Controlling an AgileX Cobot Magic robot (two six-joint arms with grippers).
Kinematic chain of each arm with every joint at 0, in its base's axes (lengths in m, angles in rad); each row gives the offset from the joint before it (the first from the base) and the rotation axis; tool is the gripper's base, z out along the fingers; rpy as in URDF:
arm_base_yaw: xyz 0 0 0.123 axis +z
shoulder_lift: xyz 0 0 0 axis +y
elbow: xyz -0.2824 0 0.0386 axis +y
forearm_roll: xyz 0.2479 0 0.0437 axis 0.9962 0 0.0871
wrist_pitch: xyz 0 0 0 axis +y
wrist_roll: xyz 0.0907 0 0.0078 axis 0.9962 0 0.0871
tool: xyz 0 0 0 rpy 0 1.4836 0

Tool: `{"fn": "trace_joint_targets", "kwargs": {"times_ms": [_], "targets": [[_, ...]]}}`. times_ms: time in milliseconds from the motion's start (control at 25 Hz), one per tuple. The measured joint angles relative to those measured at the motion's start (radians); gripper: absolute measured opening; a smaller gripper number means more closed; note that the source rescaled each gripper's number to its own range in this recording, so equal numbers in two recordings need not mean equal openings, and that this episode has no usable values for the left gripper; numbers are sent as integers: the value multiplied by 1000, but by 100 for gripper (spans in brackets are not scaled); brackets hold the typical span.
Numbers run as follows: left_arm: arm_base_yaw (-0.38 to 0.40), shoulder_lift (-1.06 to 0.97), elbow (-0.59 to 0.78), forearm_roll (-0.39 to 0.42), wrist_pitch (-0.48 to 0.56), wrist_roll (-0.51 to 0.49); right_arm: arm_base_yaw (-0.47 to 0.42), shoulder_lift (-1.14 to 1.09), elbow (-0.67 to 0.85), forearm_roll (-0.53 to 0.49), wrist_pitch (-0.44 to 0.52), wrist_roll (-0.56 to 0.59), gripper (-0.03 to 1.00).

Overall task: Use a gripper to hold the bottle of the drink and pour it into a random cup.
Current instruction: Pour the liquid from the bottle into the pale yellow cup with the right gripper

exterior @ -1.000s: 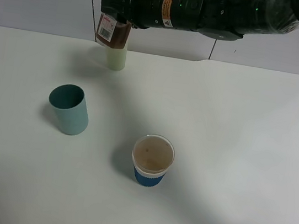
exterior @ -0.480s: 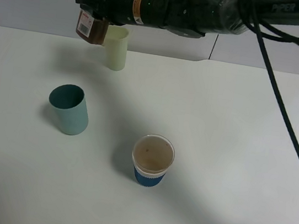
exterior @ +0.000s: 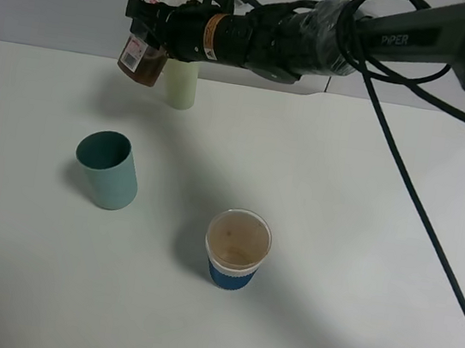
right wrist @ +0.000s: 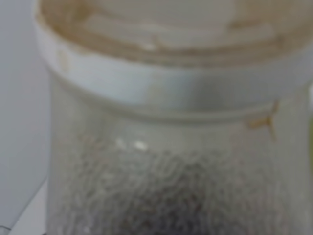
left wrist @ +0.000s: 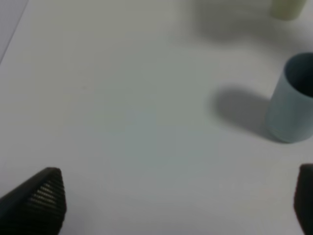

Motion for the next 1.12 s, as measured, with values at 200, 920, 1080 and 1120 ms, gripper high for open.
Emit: {"fn": "trace_joint_targets", "kwargs": {"times_ms": [200,920,1080,1120], "targets": [[0,0,0,0,0,0,-14,23,0,12,-41,38,2],[0,0,0,0,0,0,-26,41,-64,116,-143,146,2],[0,0,0,0,0,0,-26,61,-89,160,-147,187,1],[0,0,0,0,0,0,-26,72,-96,168,-148,208,1]]}}
